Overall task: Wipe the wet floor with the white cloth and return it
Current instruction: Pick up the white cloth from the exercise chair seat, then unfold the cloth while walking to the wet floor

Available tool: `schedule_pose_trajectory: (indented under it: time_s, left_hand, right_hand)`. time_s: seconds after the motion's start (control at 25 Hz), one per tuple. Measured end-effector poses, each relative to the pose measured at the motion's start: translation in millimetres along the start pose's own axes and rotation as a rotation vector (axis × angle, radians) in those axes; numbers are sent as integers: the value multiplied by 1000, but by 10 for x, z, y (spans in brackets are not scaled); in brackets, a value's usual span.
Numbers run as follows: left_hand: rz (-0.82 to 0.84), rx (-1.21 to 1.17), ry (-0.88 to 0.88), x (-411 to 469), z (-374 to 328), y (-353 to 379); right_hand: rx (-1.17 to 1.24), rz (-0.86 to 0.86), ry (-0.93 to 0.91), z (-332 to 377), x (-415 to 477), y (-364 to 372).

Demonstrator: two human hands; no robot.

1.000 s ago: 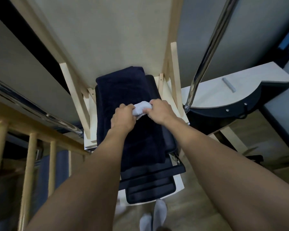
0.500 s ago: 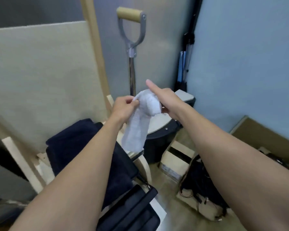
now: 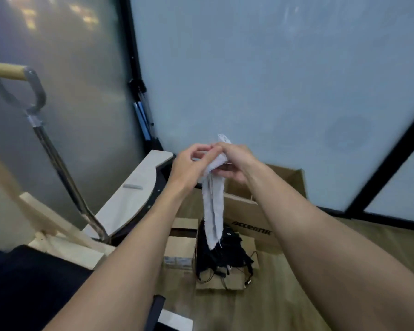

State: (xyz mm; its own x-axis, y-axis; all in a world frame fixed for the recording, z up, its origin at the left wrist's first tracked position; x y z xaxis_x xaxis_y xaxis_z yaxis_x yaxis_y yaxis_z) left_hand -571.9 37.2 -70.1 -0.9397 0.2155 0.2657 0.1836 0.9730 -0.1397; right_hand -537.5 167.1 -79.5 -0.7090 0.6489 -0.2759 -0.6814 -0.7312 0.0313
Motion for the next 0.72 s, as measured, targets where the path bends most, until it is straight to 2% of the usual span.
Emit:
schedule_pose_trajectory:
  time_s: [0.08, 0.16, 0.32, 0.44, 0.52, 0.64, 0.72]
  left_hand:
    - [157, 35, 49, -136, -164, 599]
    - [201, -25, 44, -193, -258, 986]
    - [280, -135, -113, -423, -323, 1814]
    - [213, -166, -261, -636, -315, 2346]
    - [228, -101, -244, -812, -345, 2741]
    - [382, -115, -299, -1224, -363, 3382]
    - [527, -41, -301, -1466, -351, 3802]
  right_hand:
    - [113, -57, 15, 47, 38, -545]
    - [187, -83, 28, 61, 49, -1018]
    - [230, -191, -68, 110, 37, -2064]
    - [27, -362, -205, 134, 25, -3105]
    - [-227, -408, -300, 57, 17, -3673]
    - [-367, -471, -380, -105, -9, -4239]
    - [-251, -548, -337, -205, -7, -4661]
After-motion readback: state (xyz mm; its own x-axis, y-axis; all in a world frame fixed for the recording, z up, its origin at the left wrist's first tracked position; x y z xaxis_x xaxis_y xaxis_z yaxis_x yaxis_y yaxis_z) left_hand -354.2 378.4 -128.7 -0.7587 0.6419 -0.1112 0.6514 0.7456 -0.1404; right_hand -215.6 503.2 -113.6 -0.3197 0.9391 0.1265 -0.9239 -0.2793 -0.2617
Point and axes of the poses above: each hand's wrist, its own x-axis towards the middle knuckle, its own y-axis out of the palm, z = x × y, the point moved 7 cm from there along x, towards the middle knuckle, and after that the axes turned 14 degrees about -z, right-handed, at the moved point
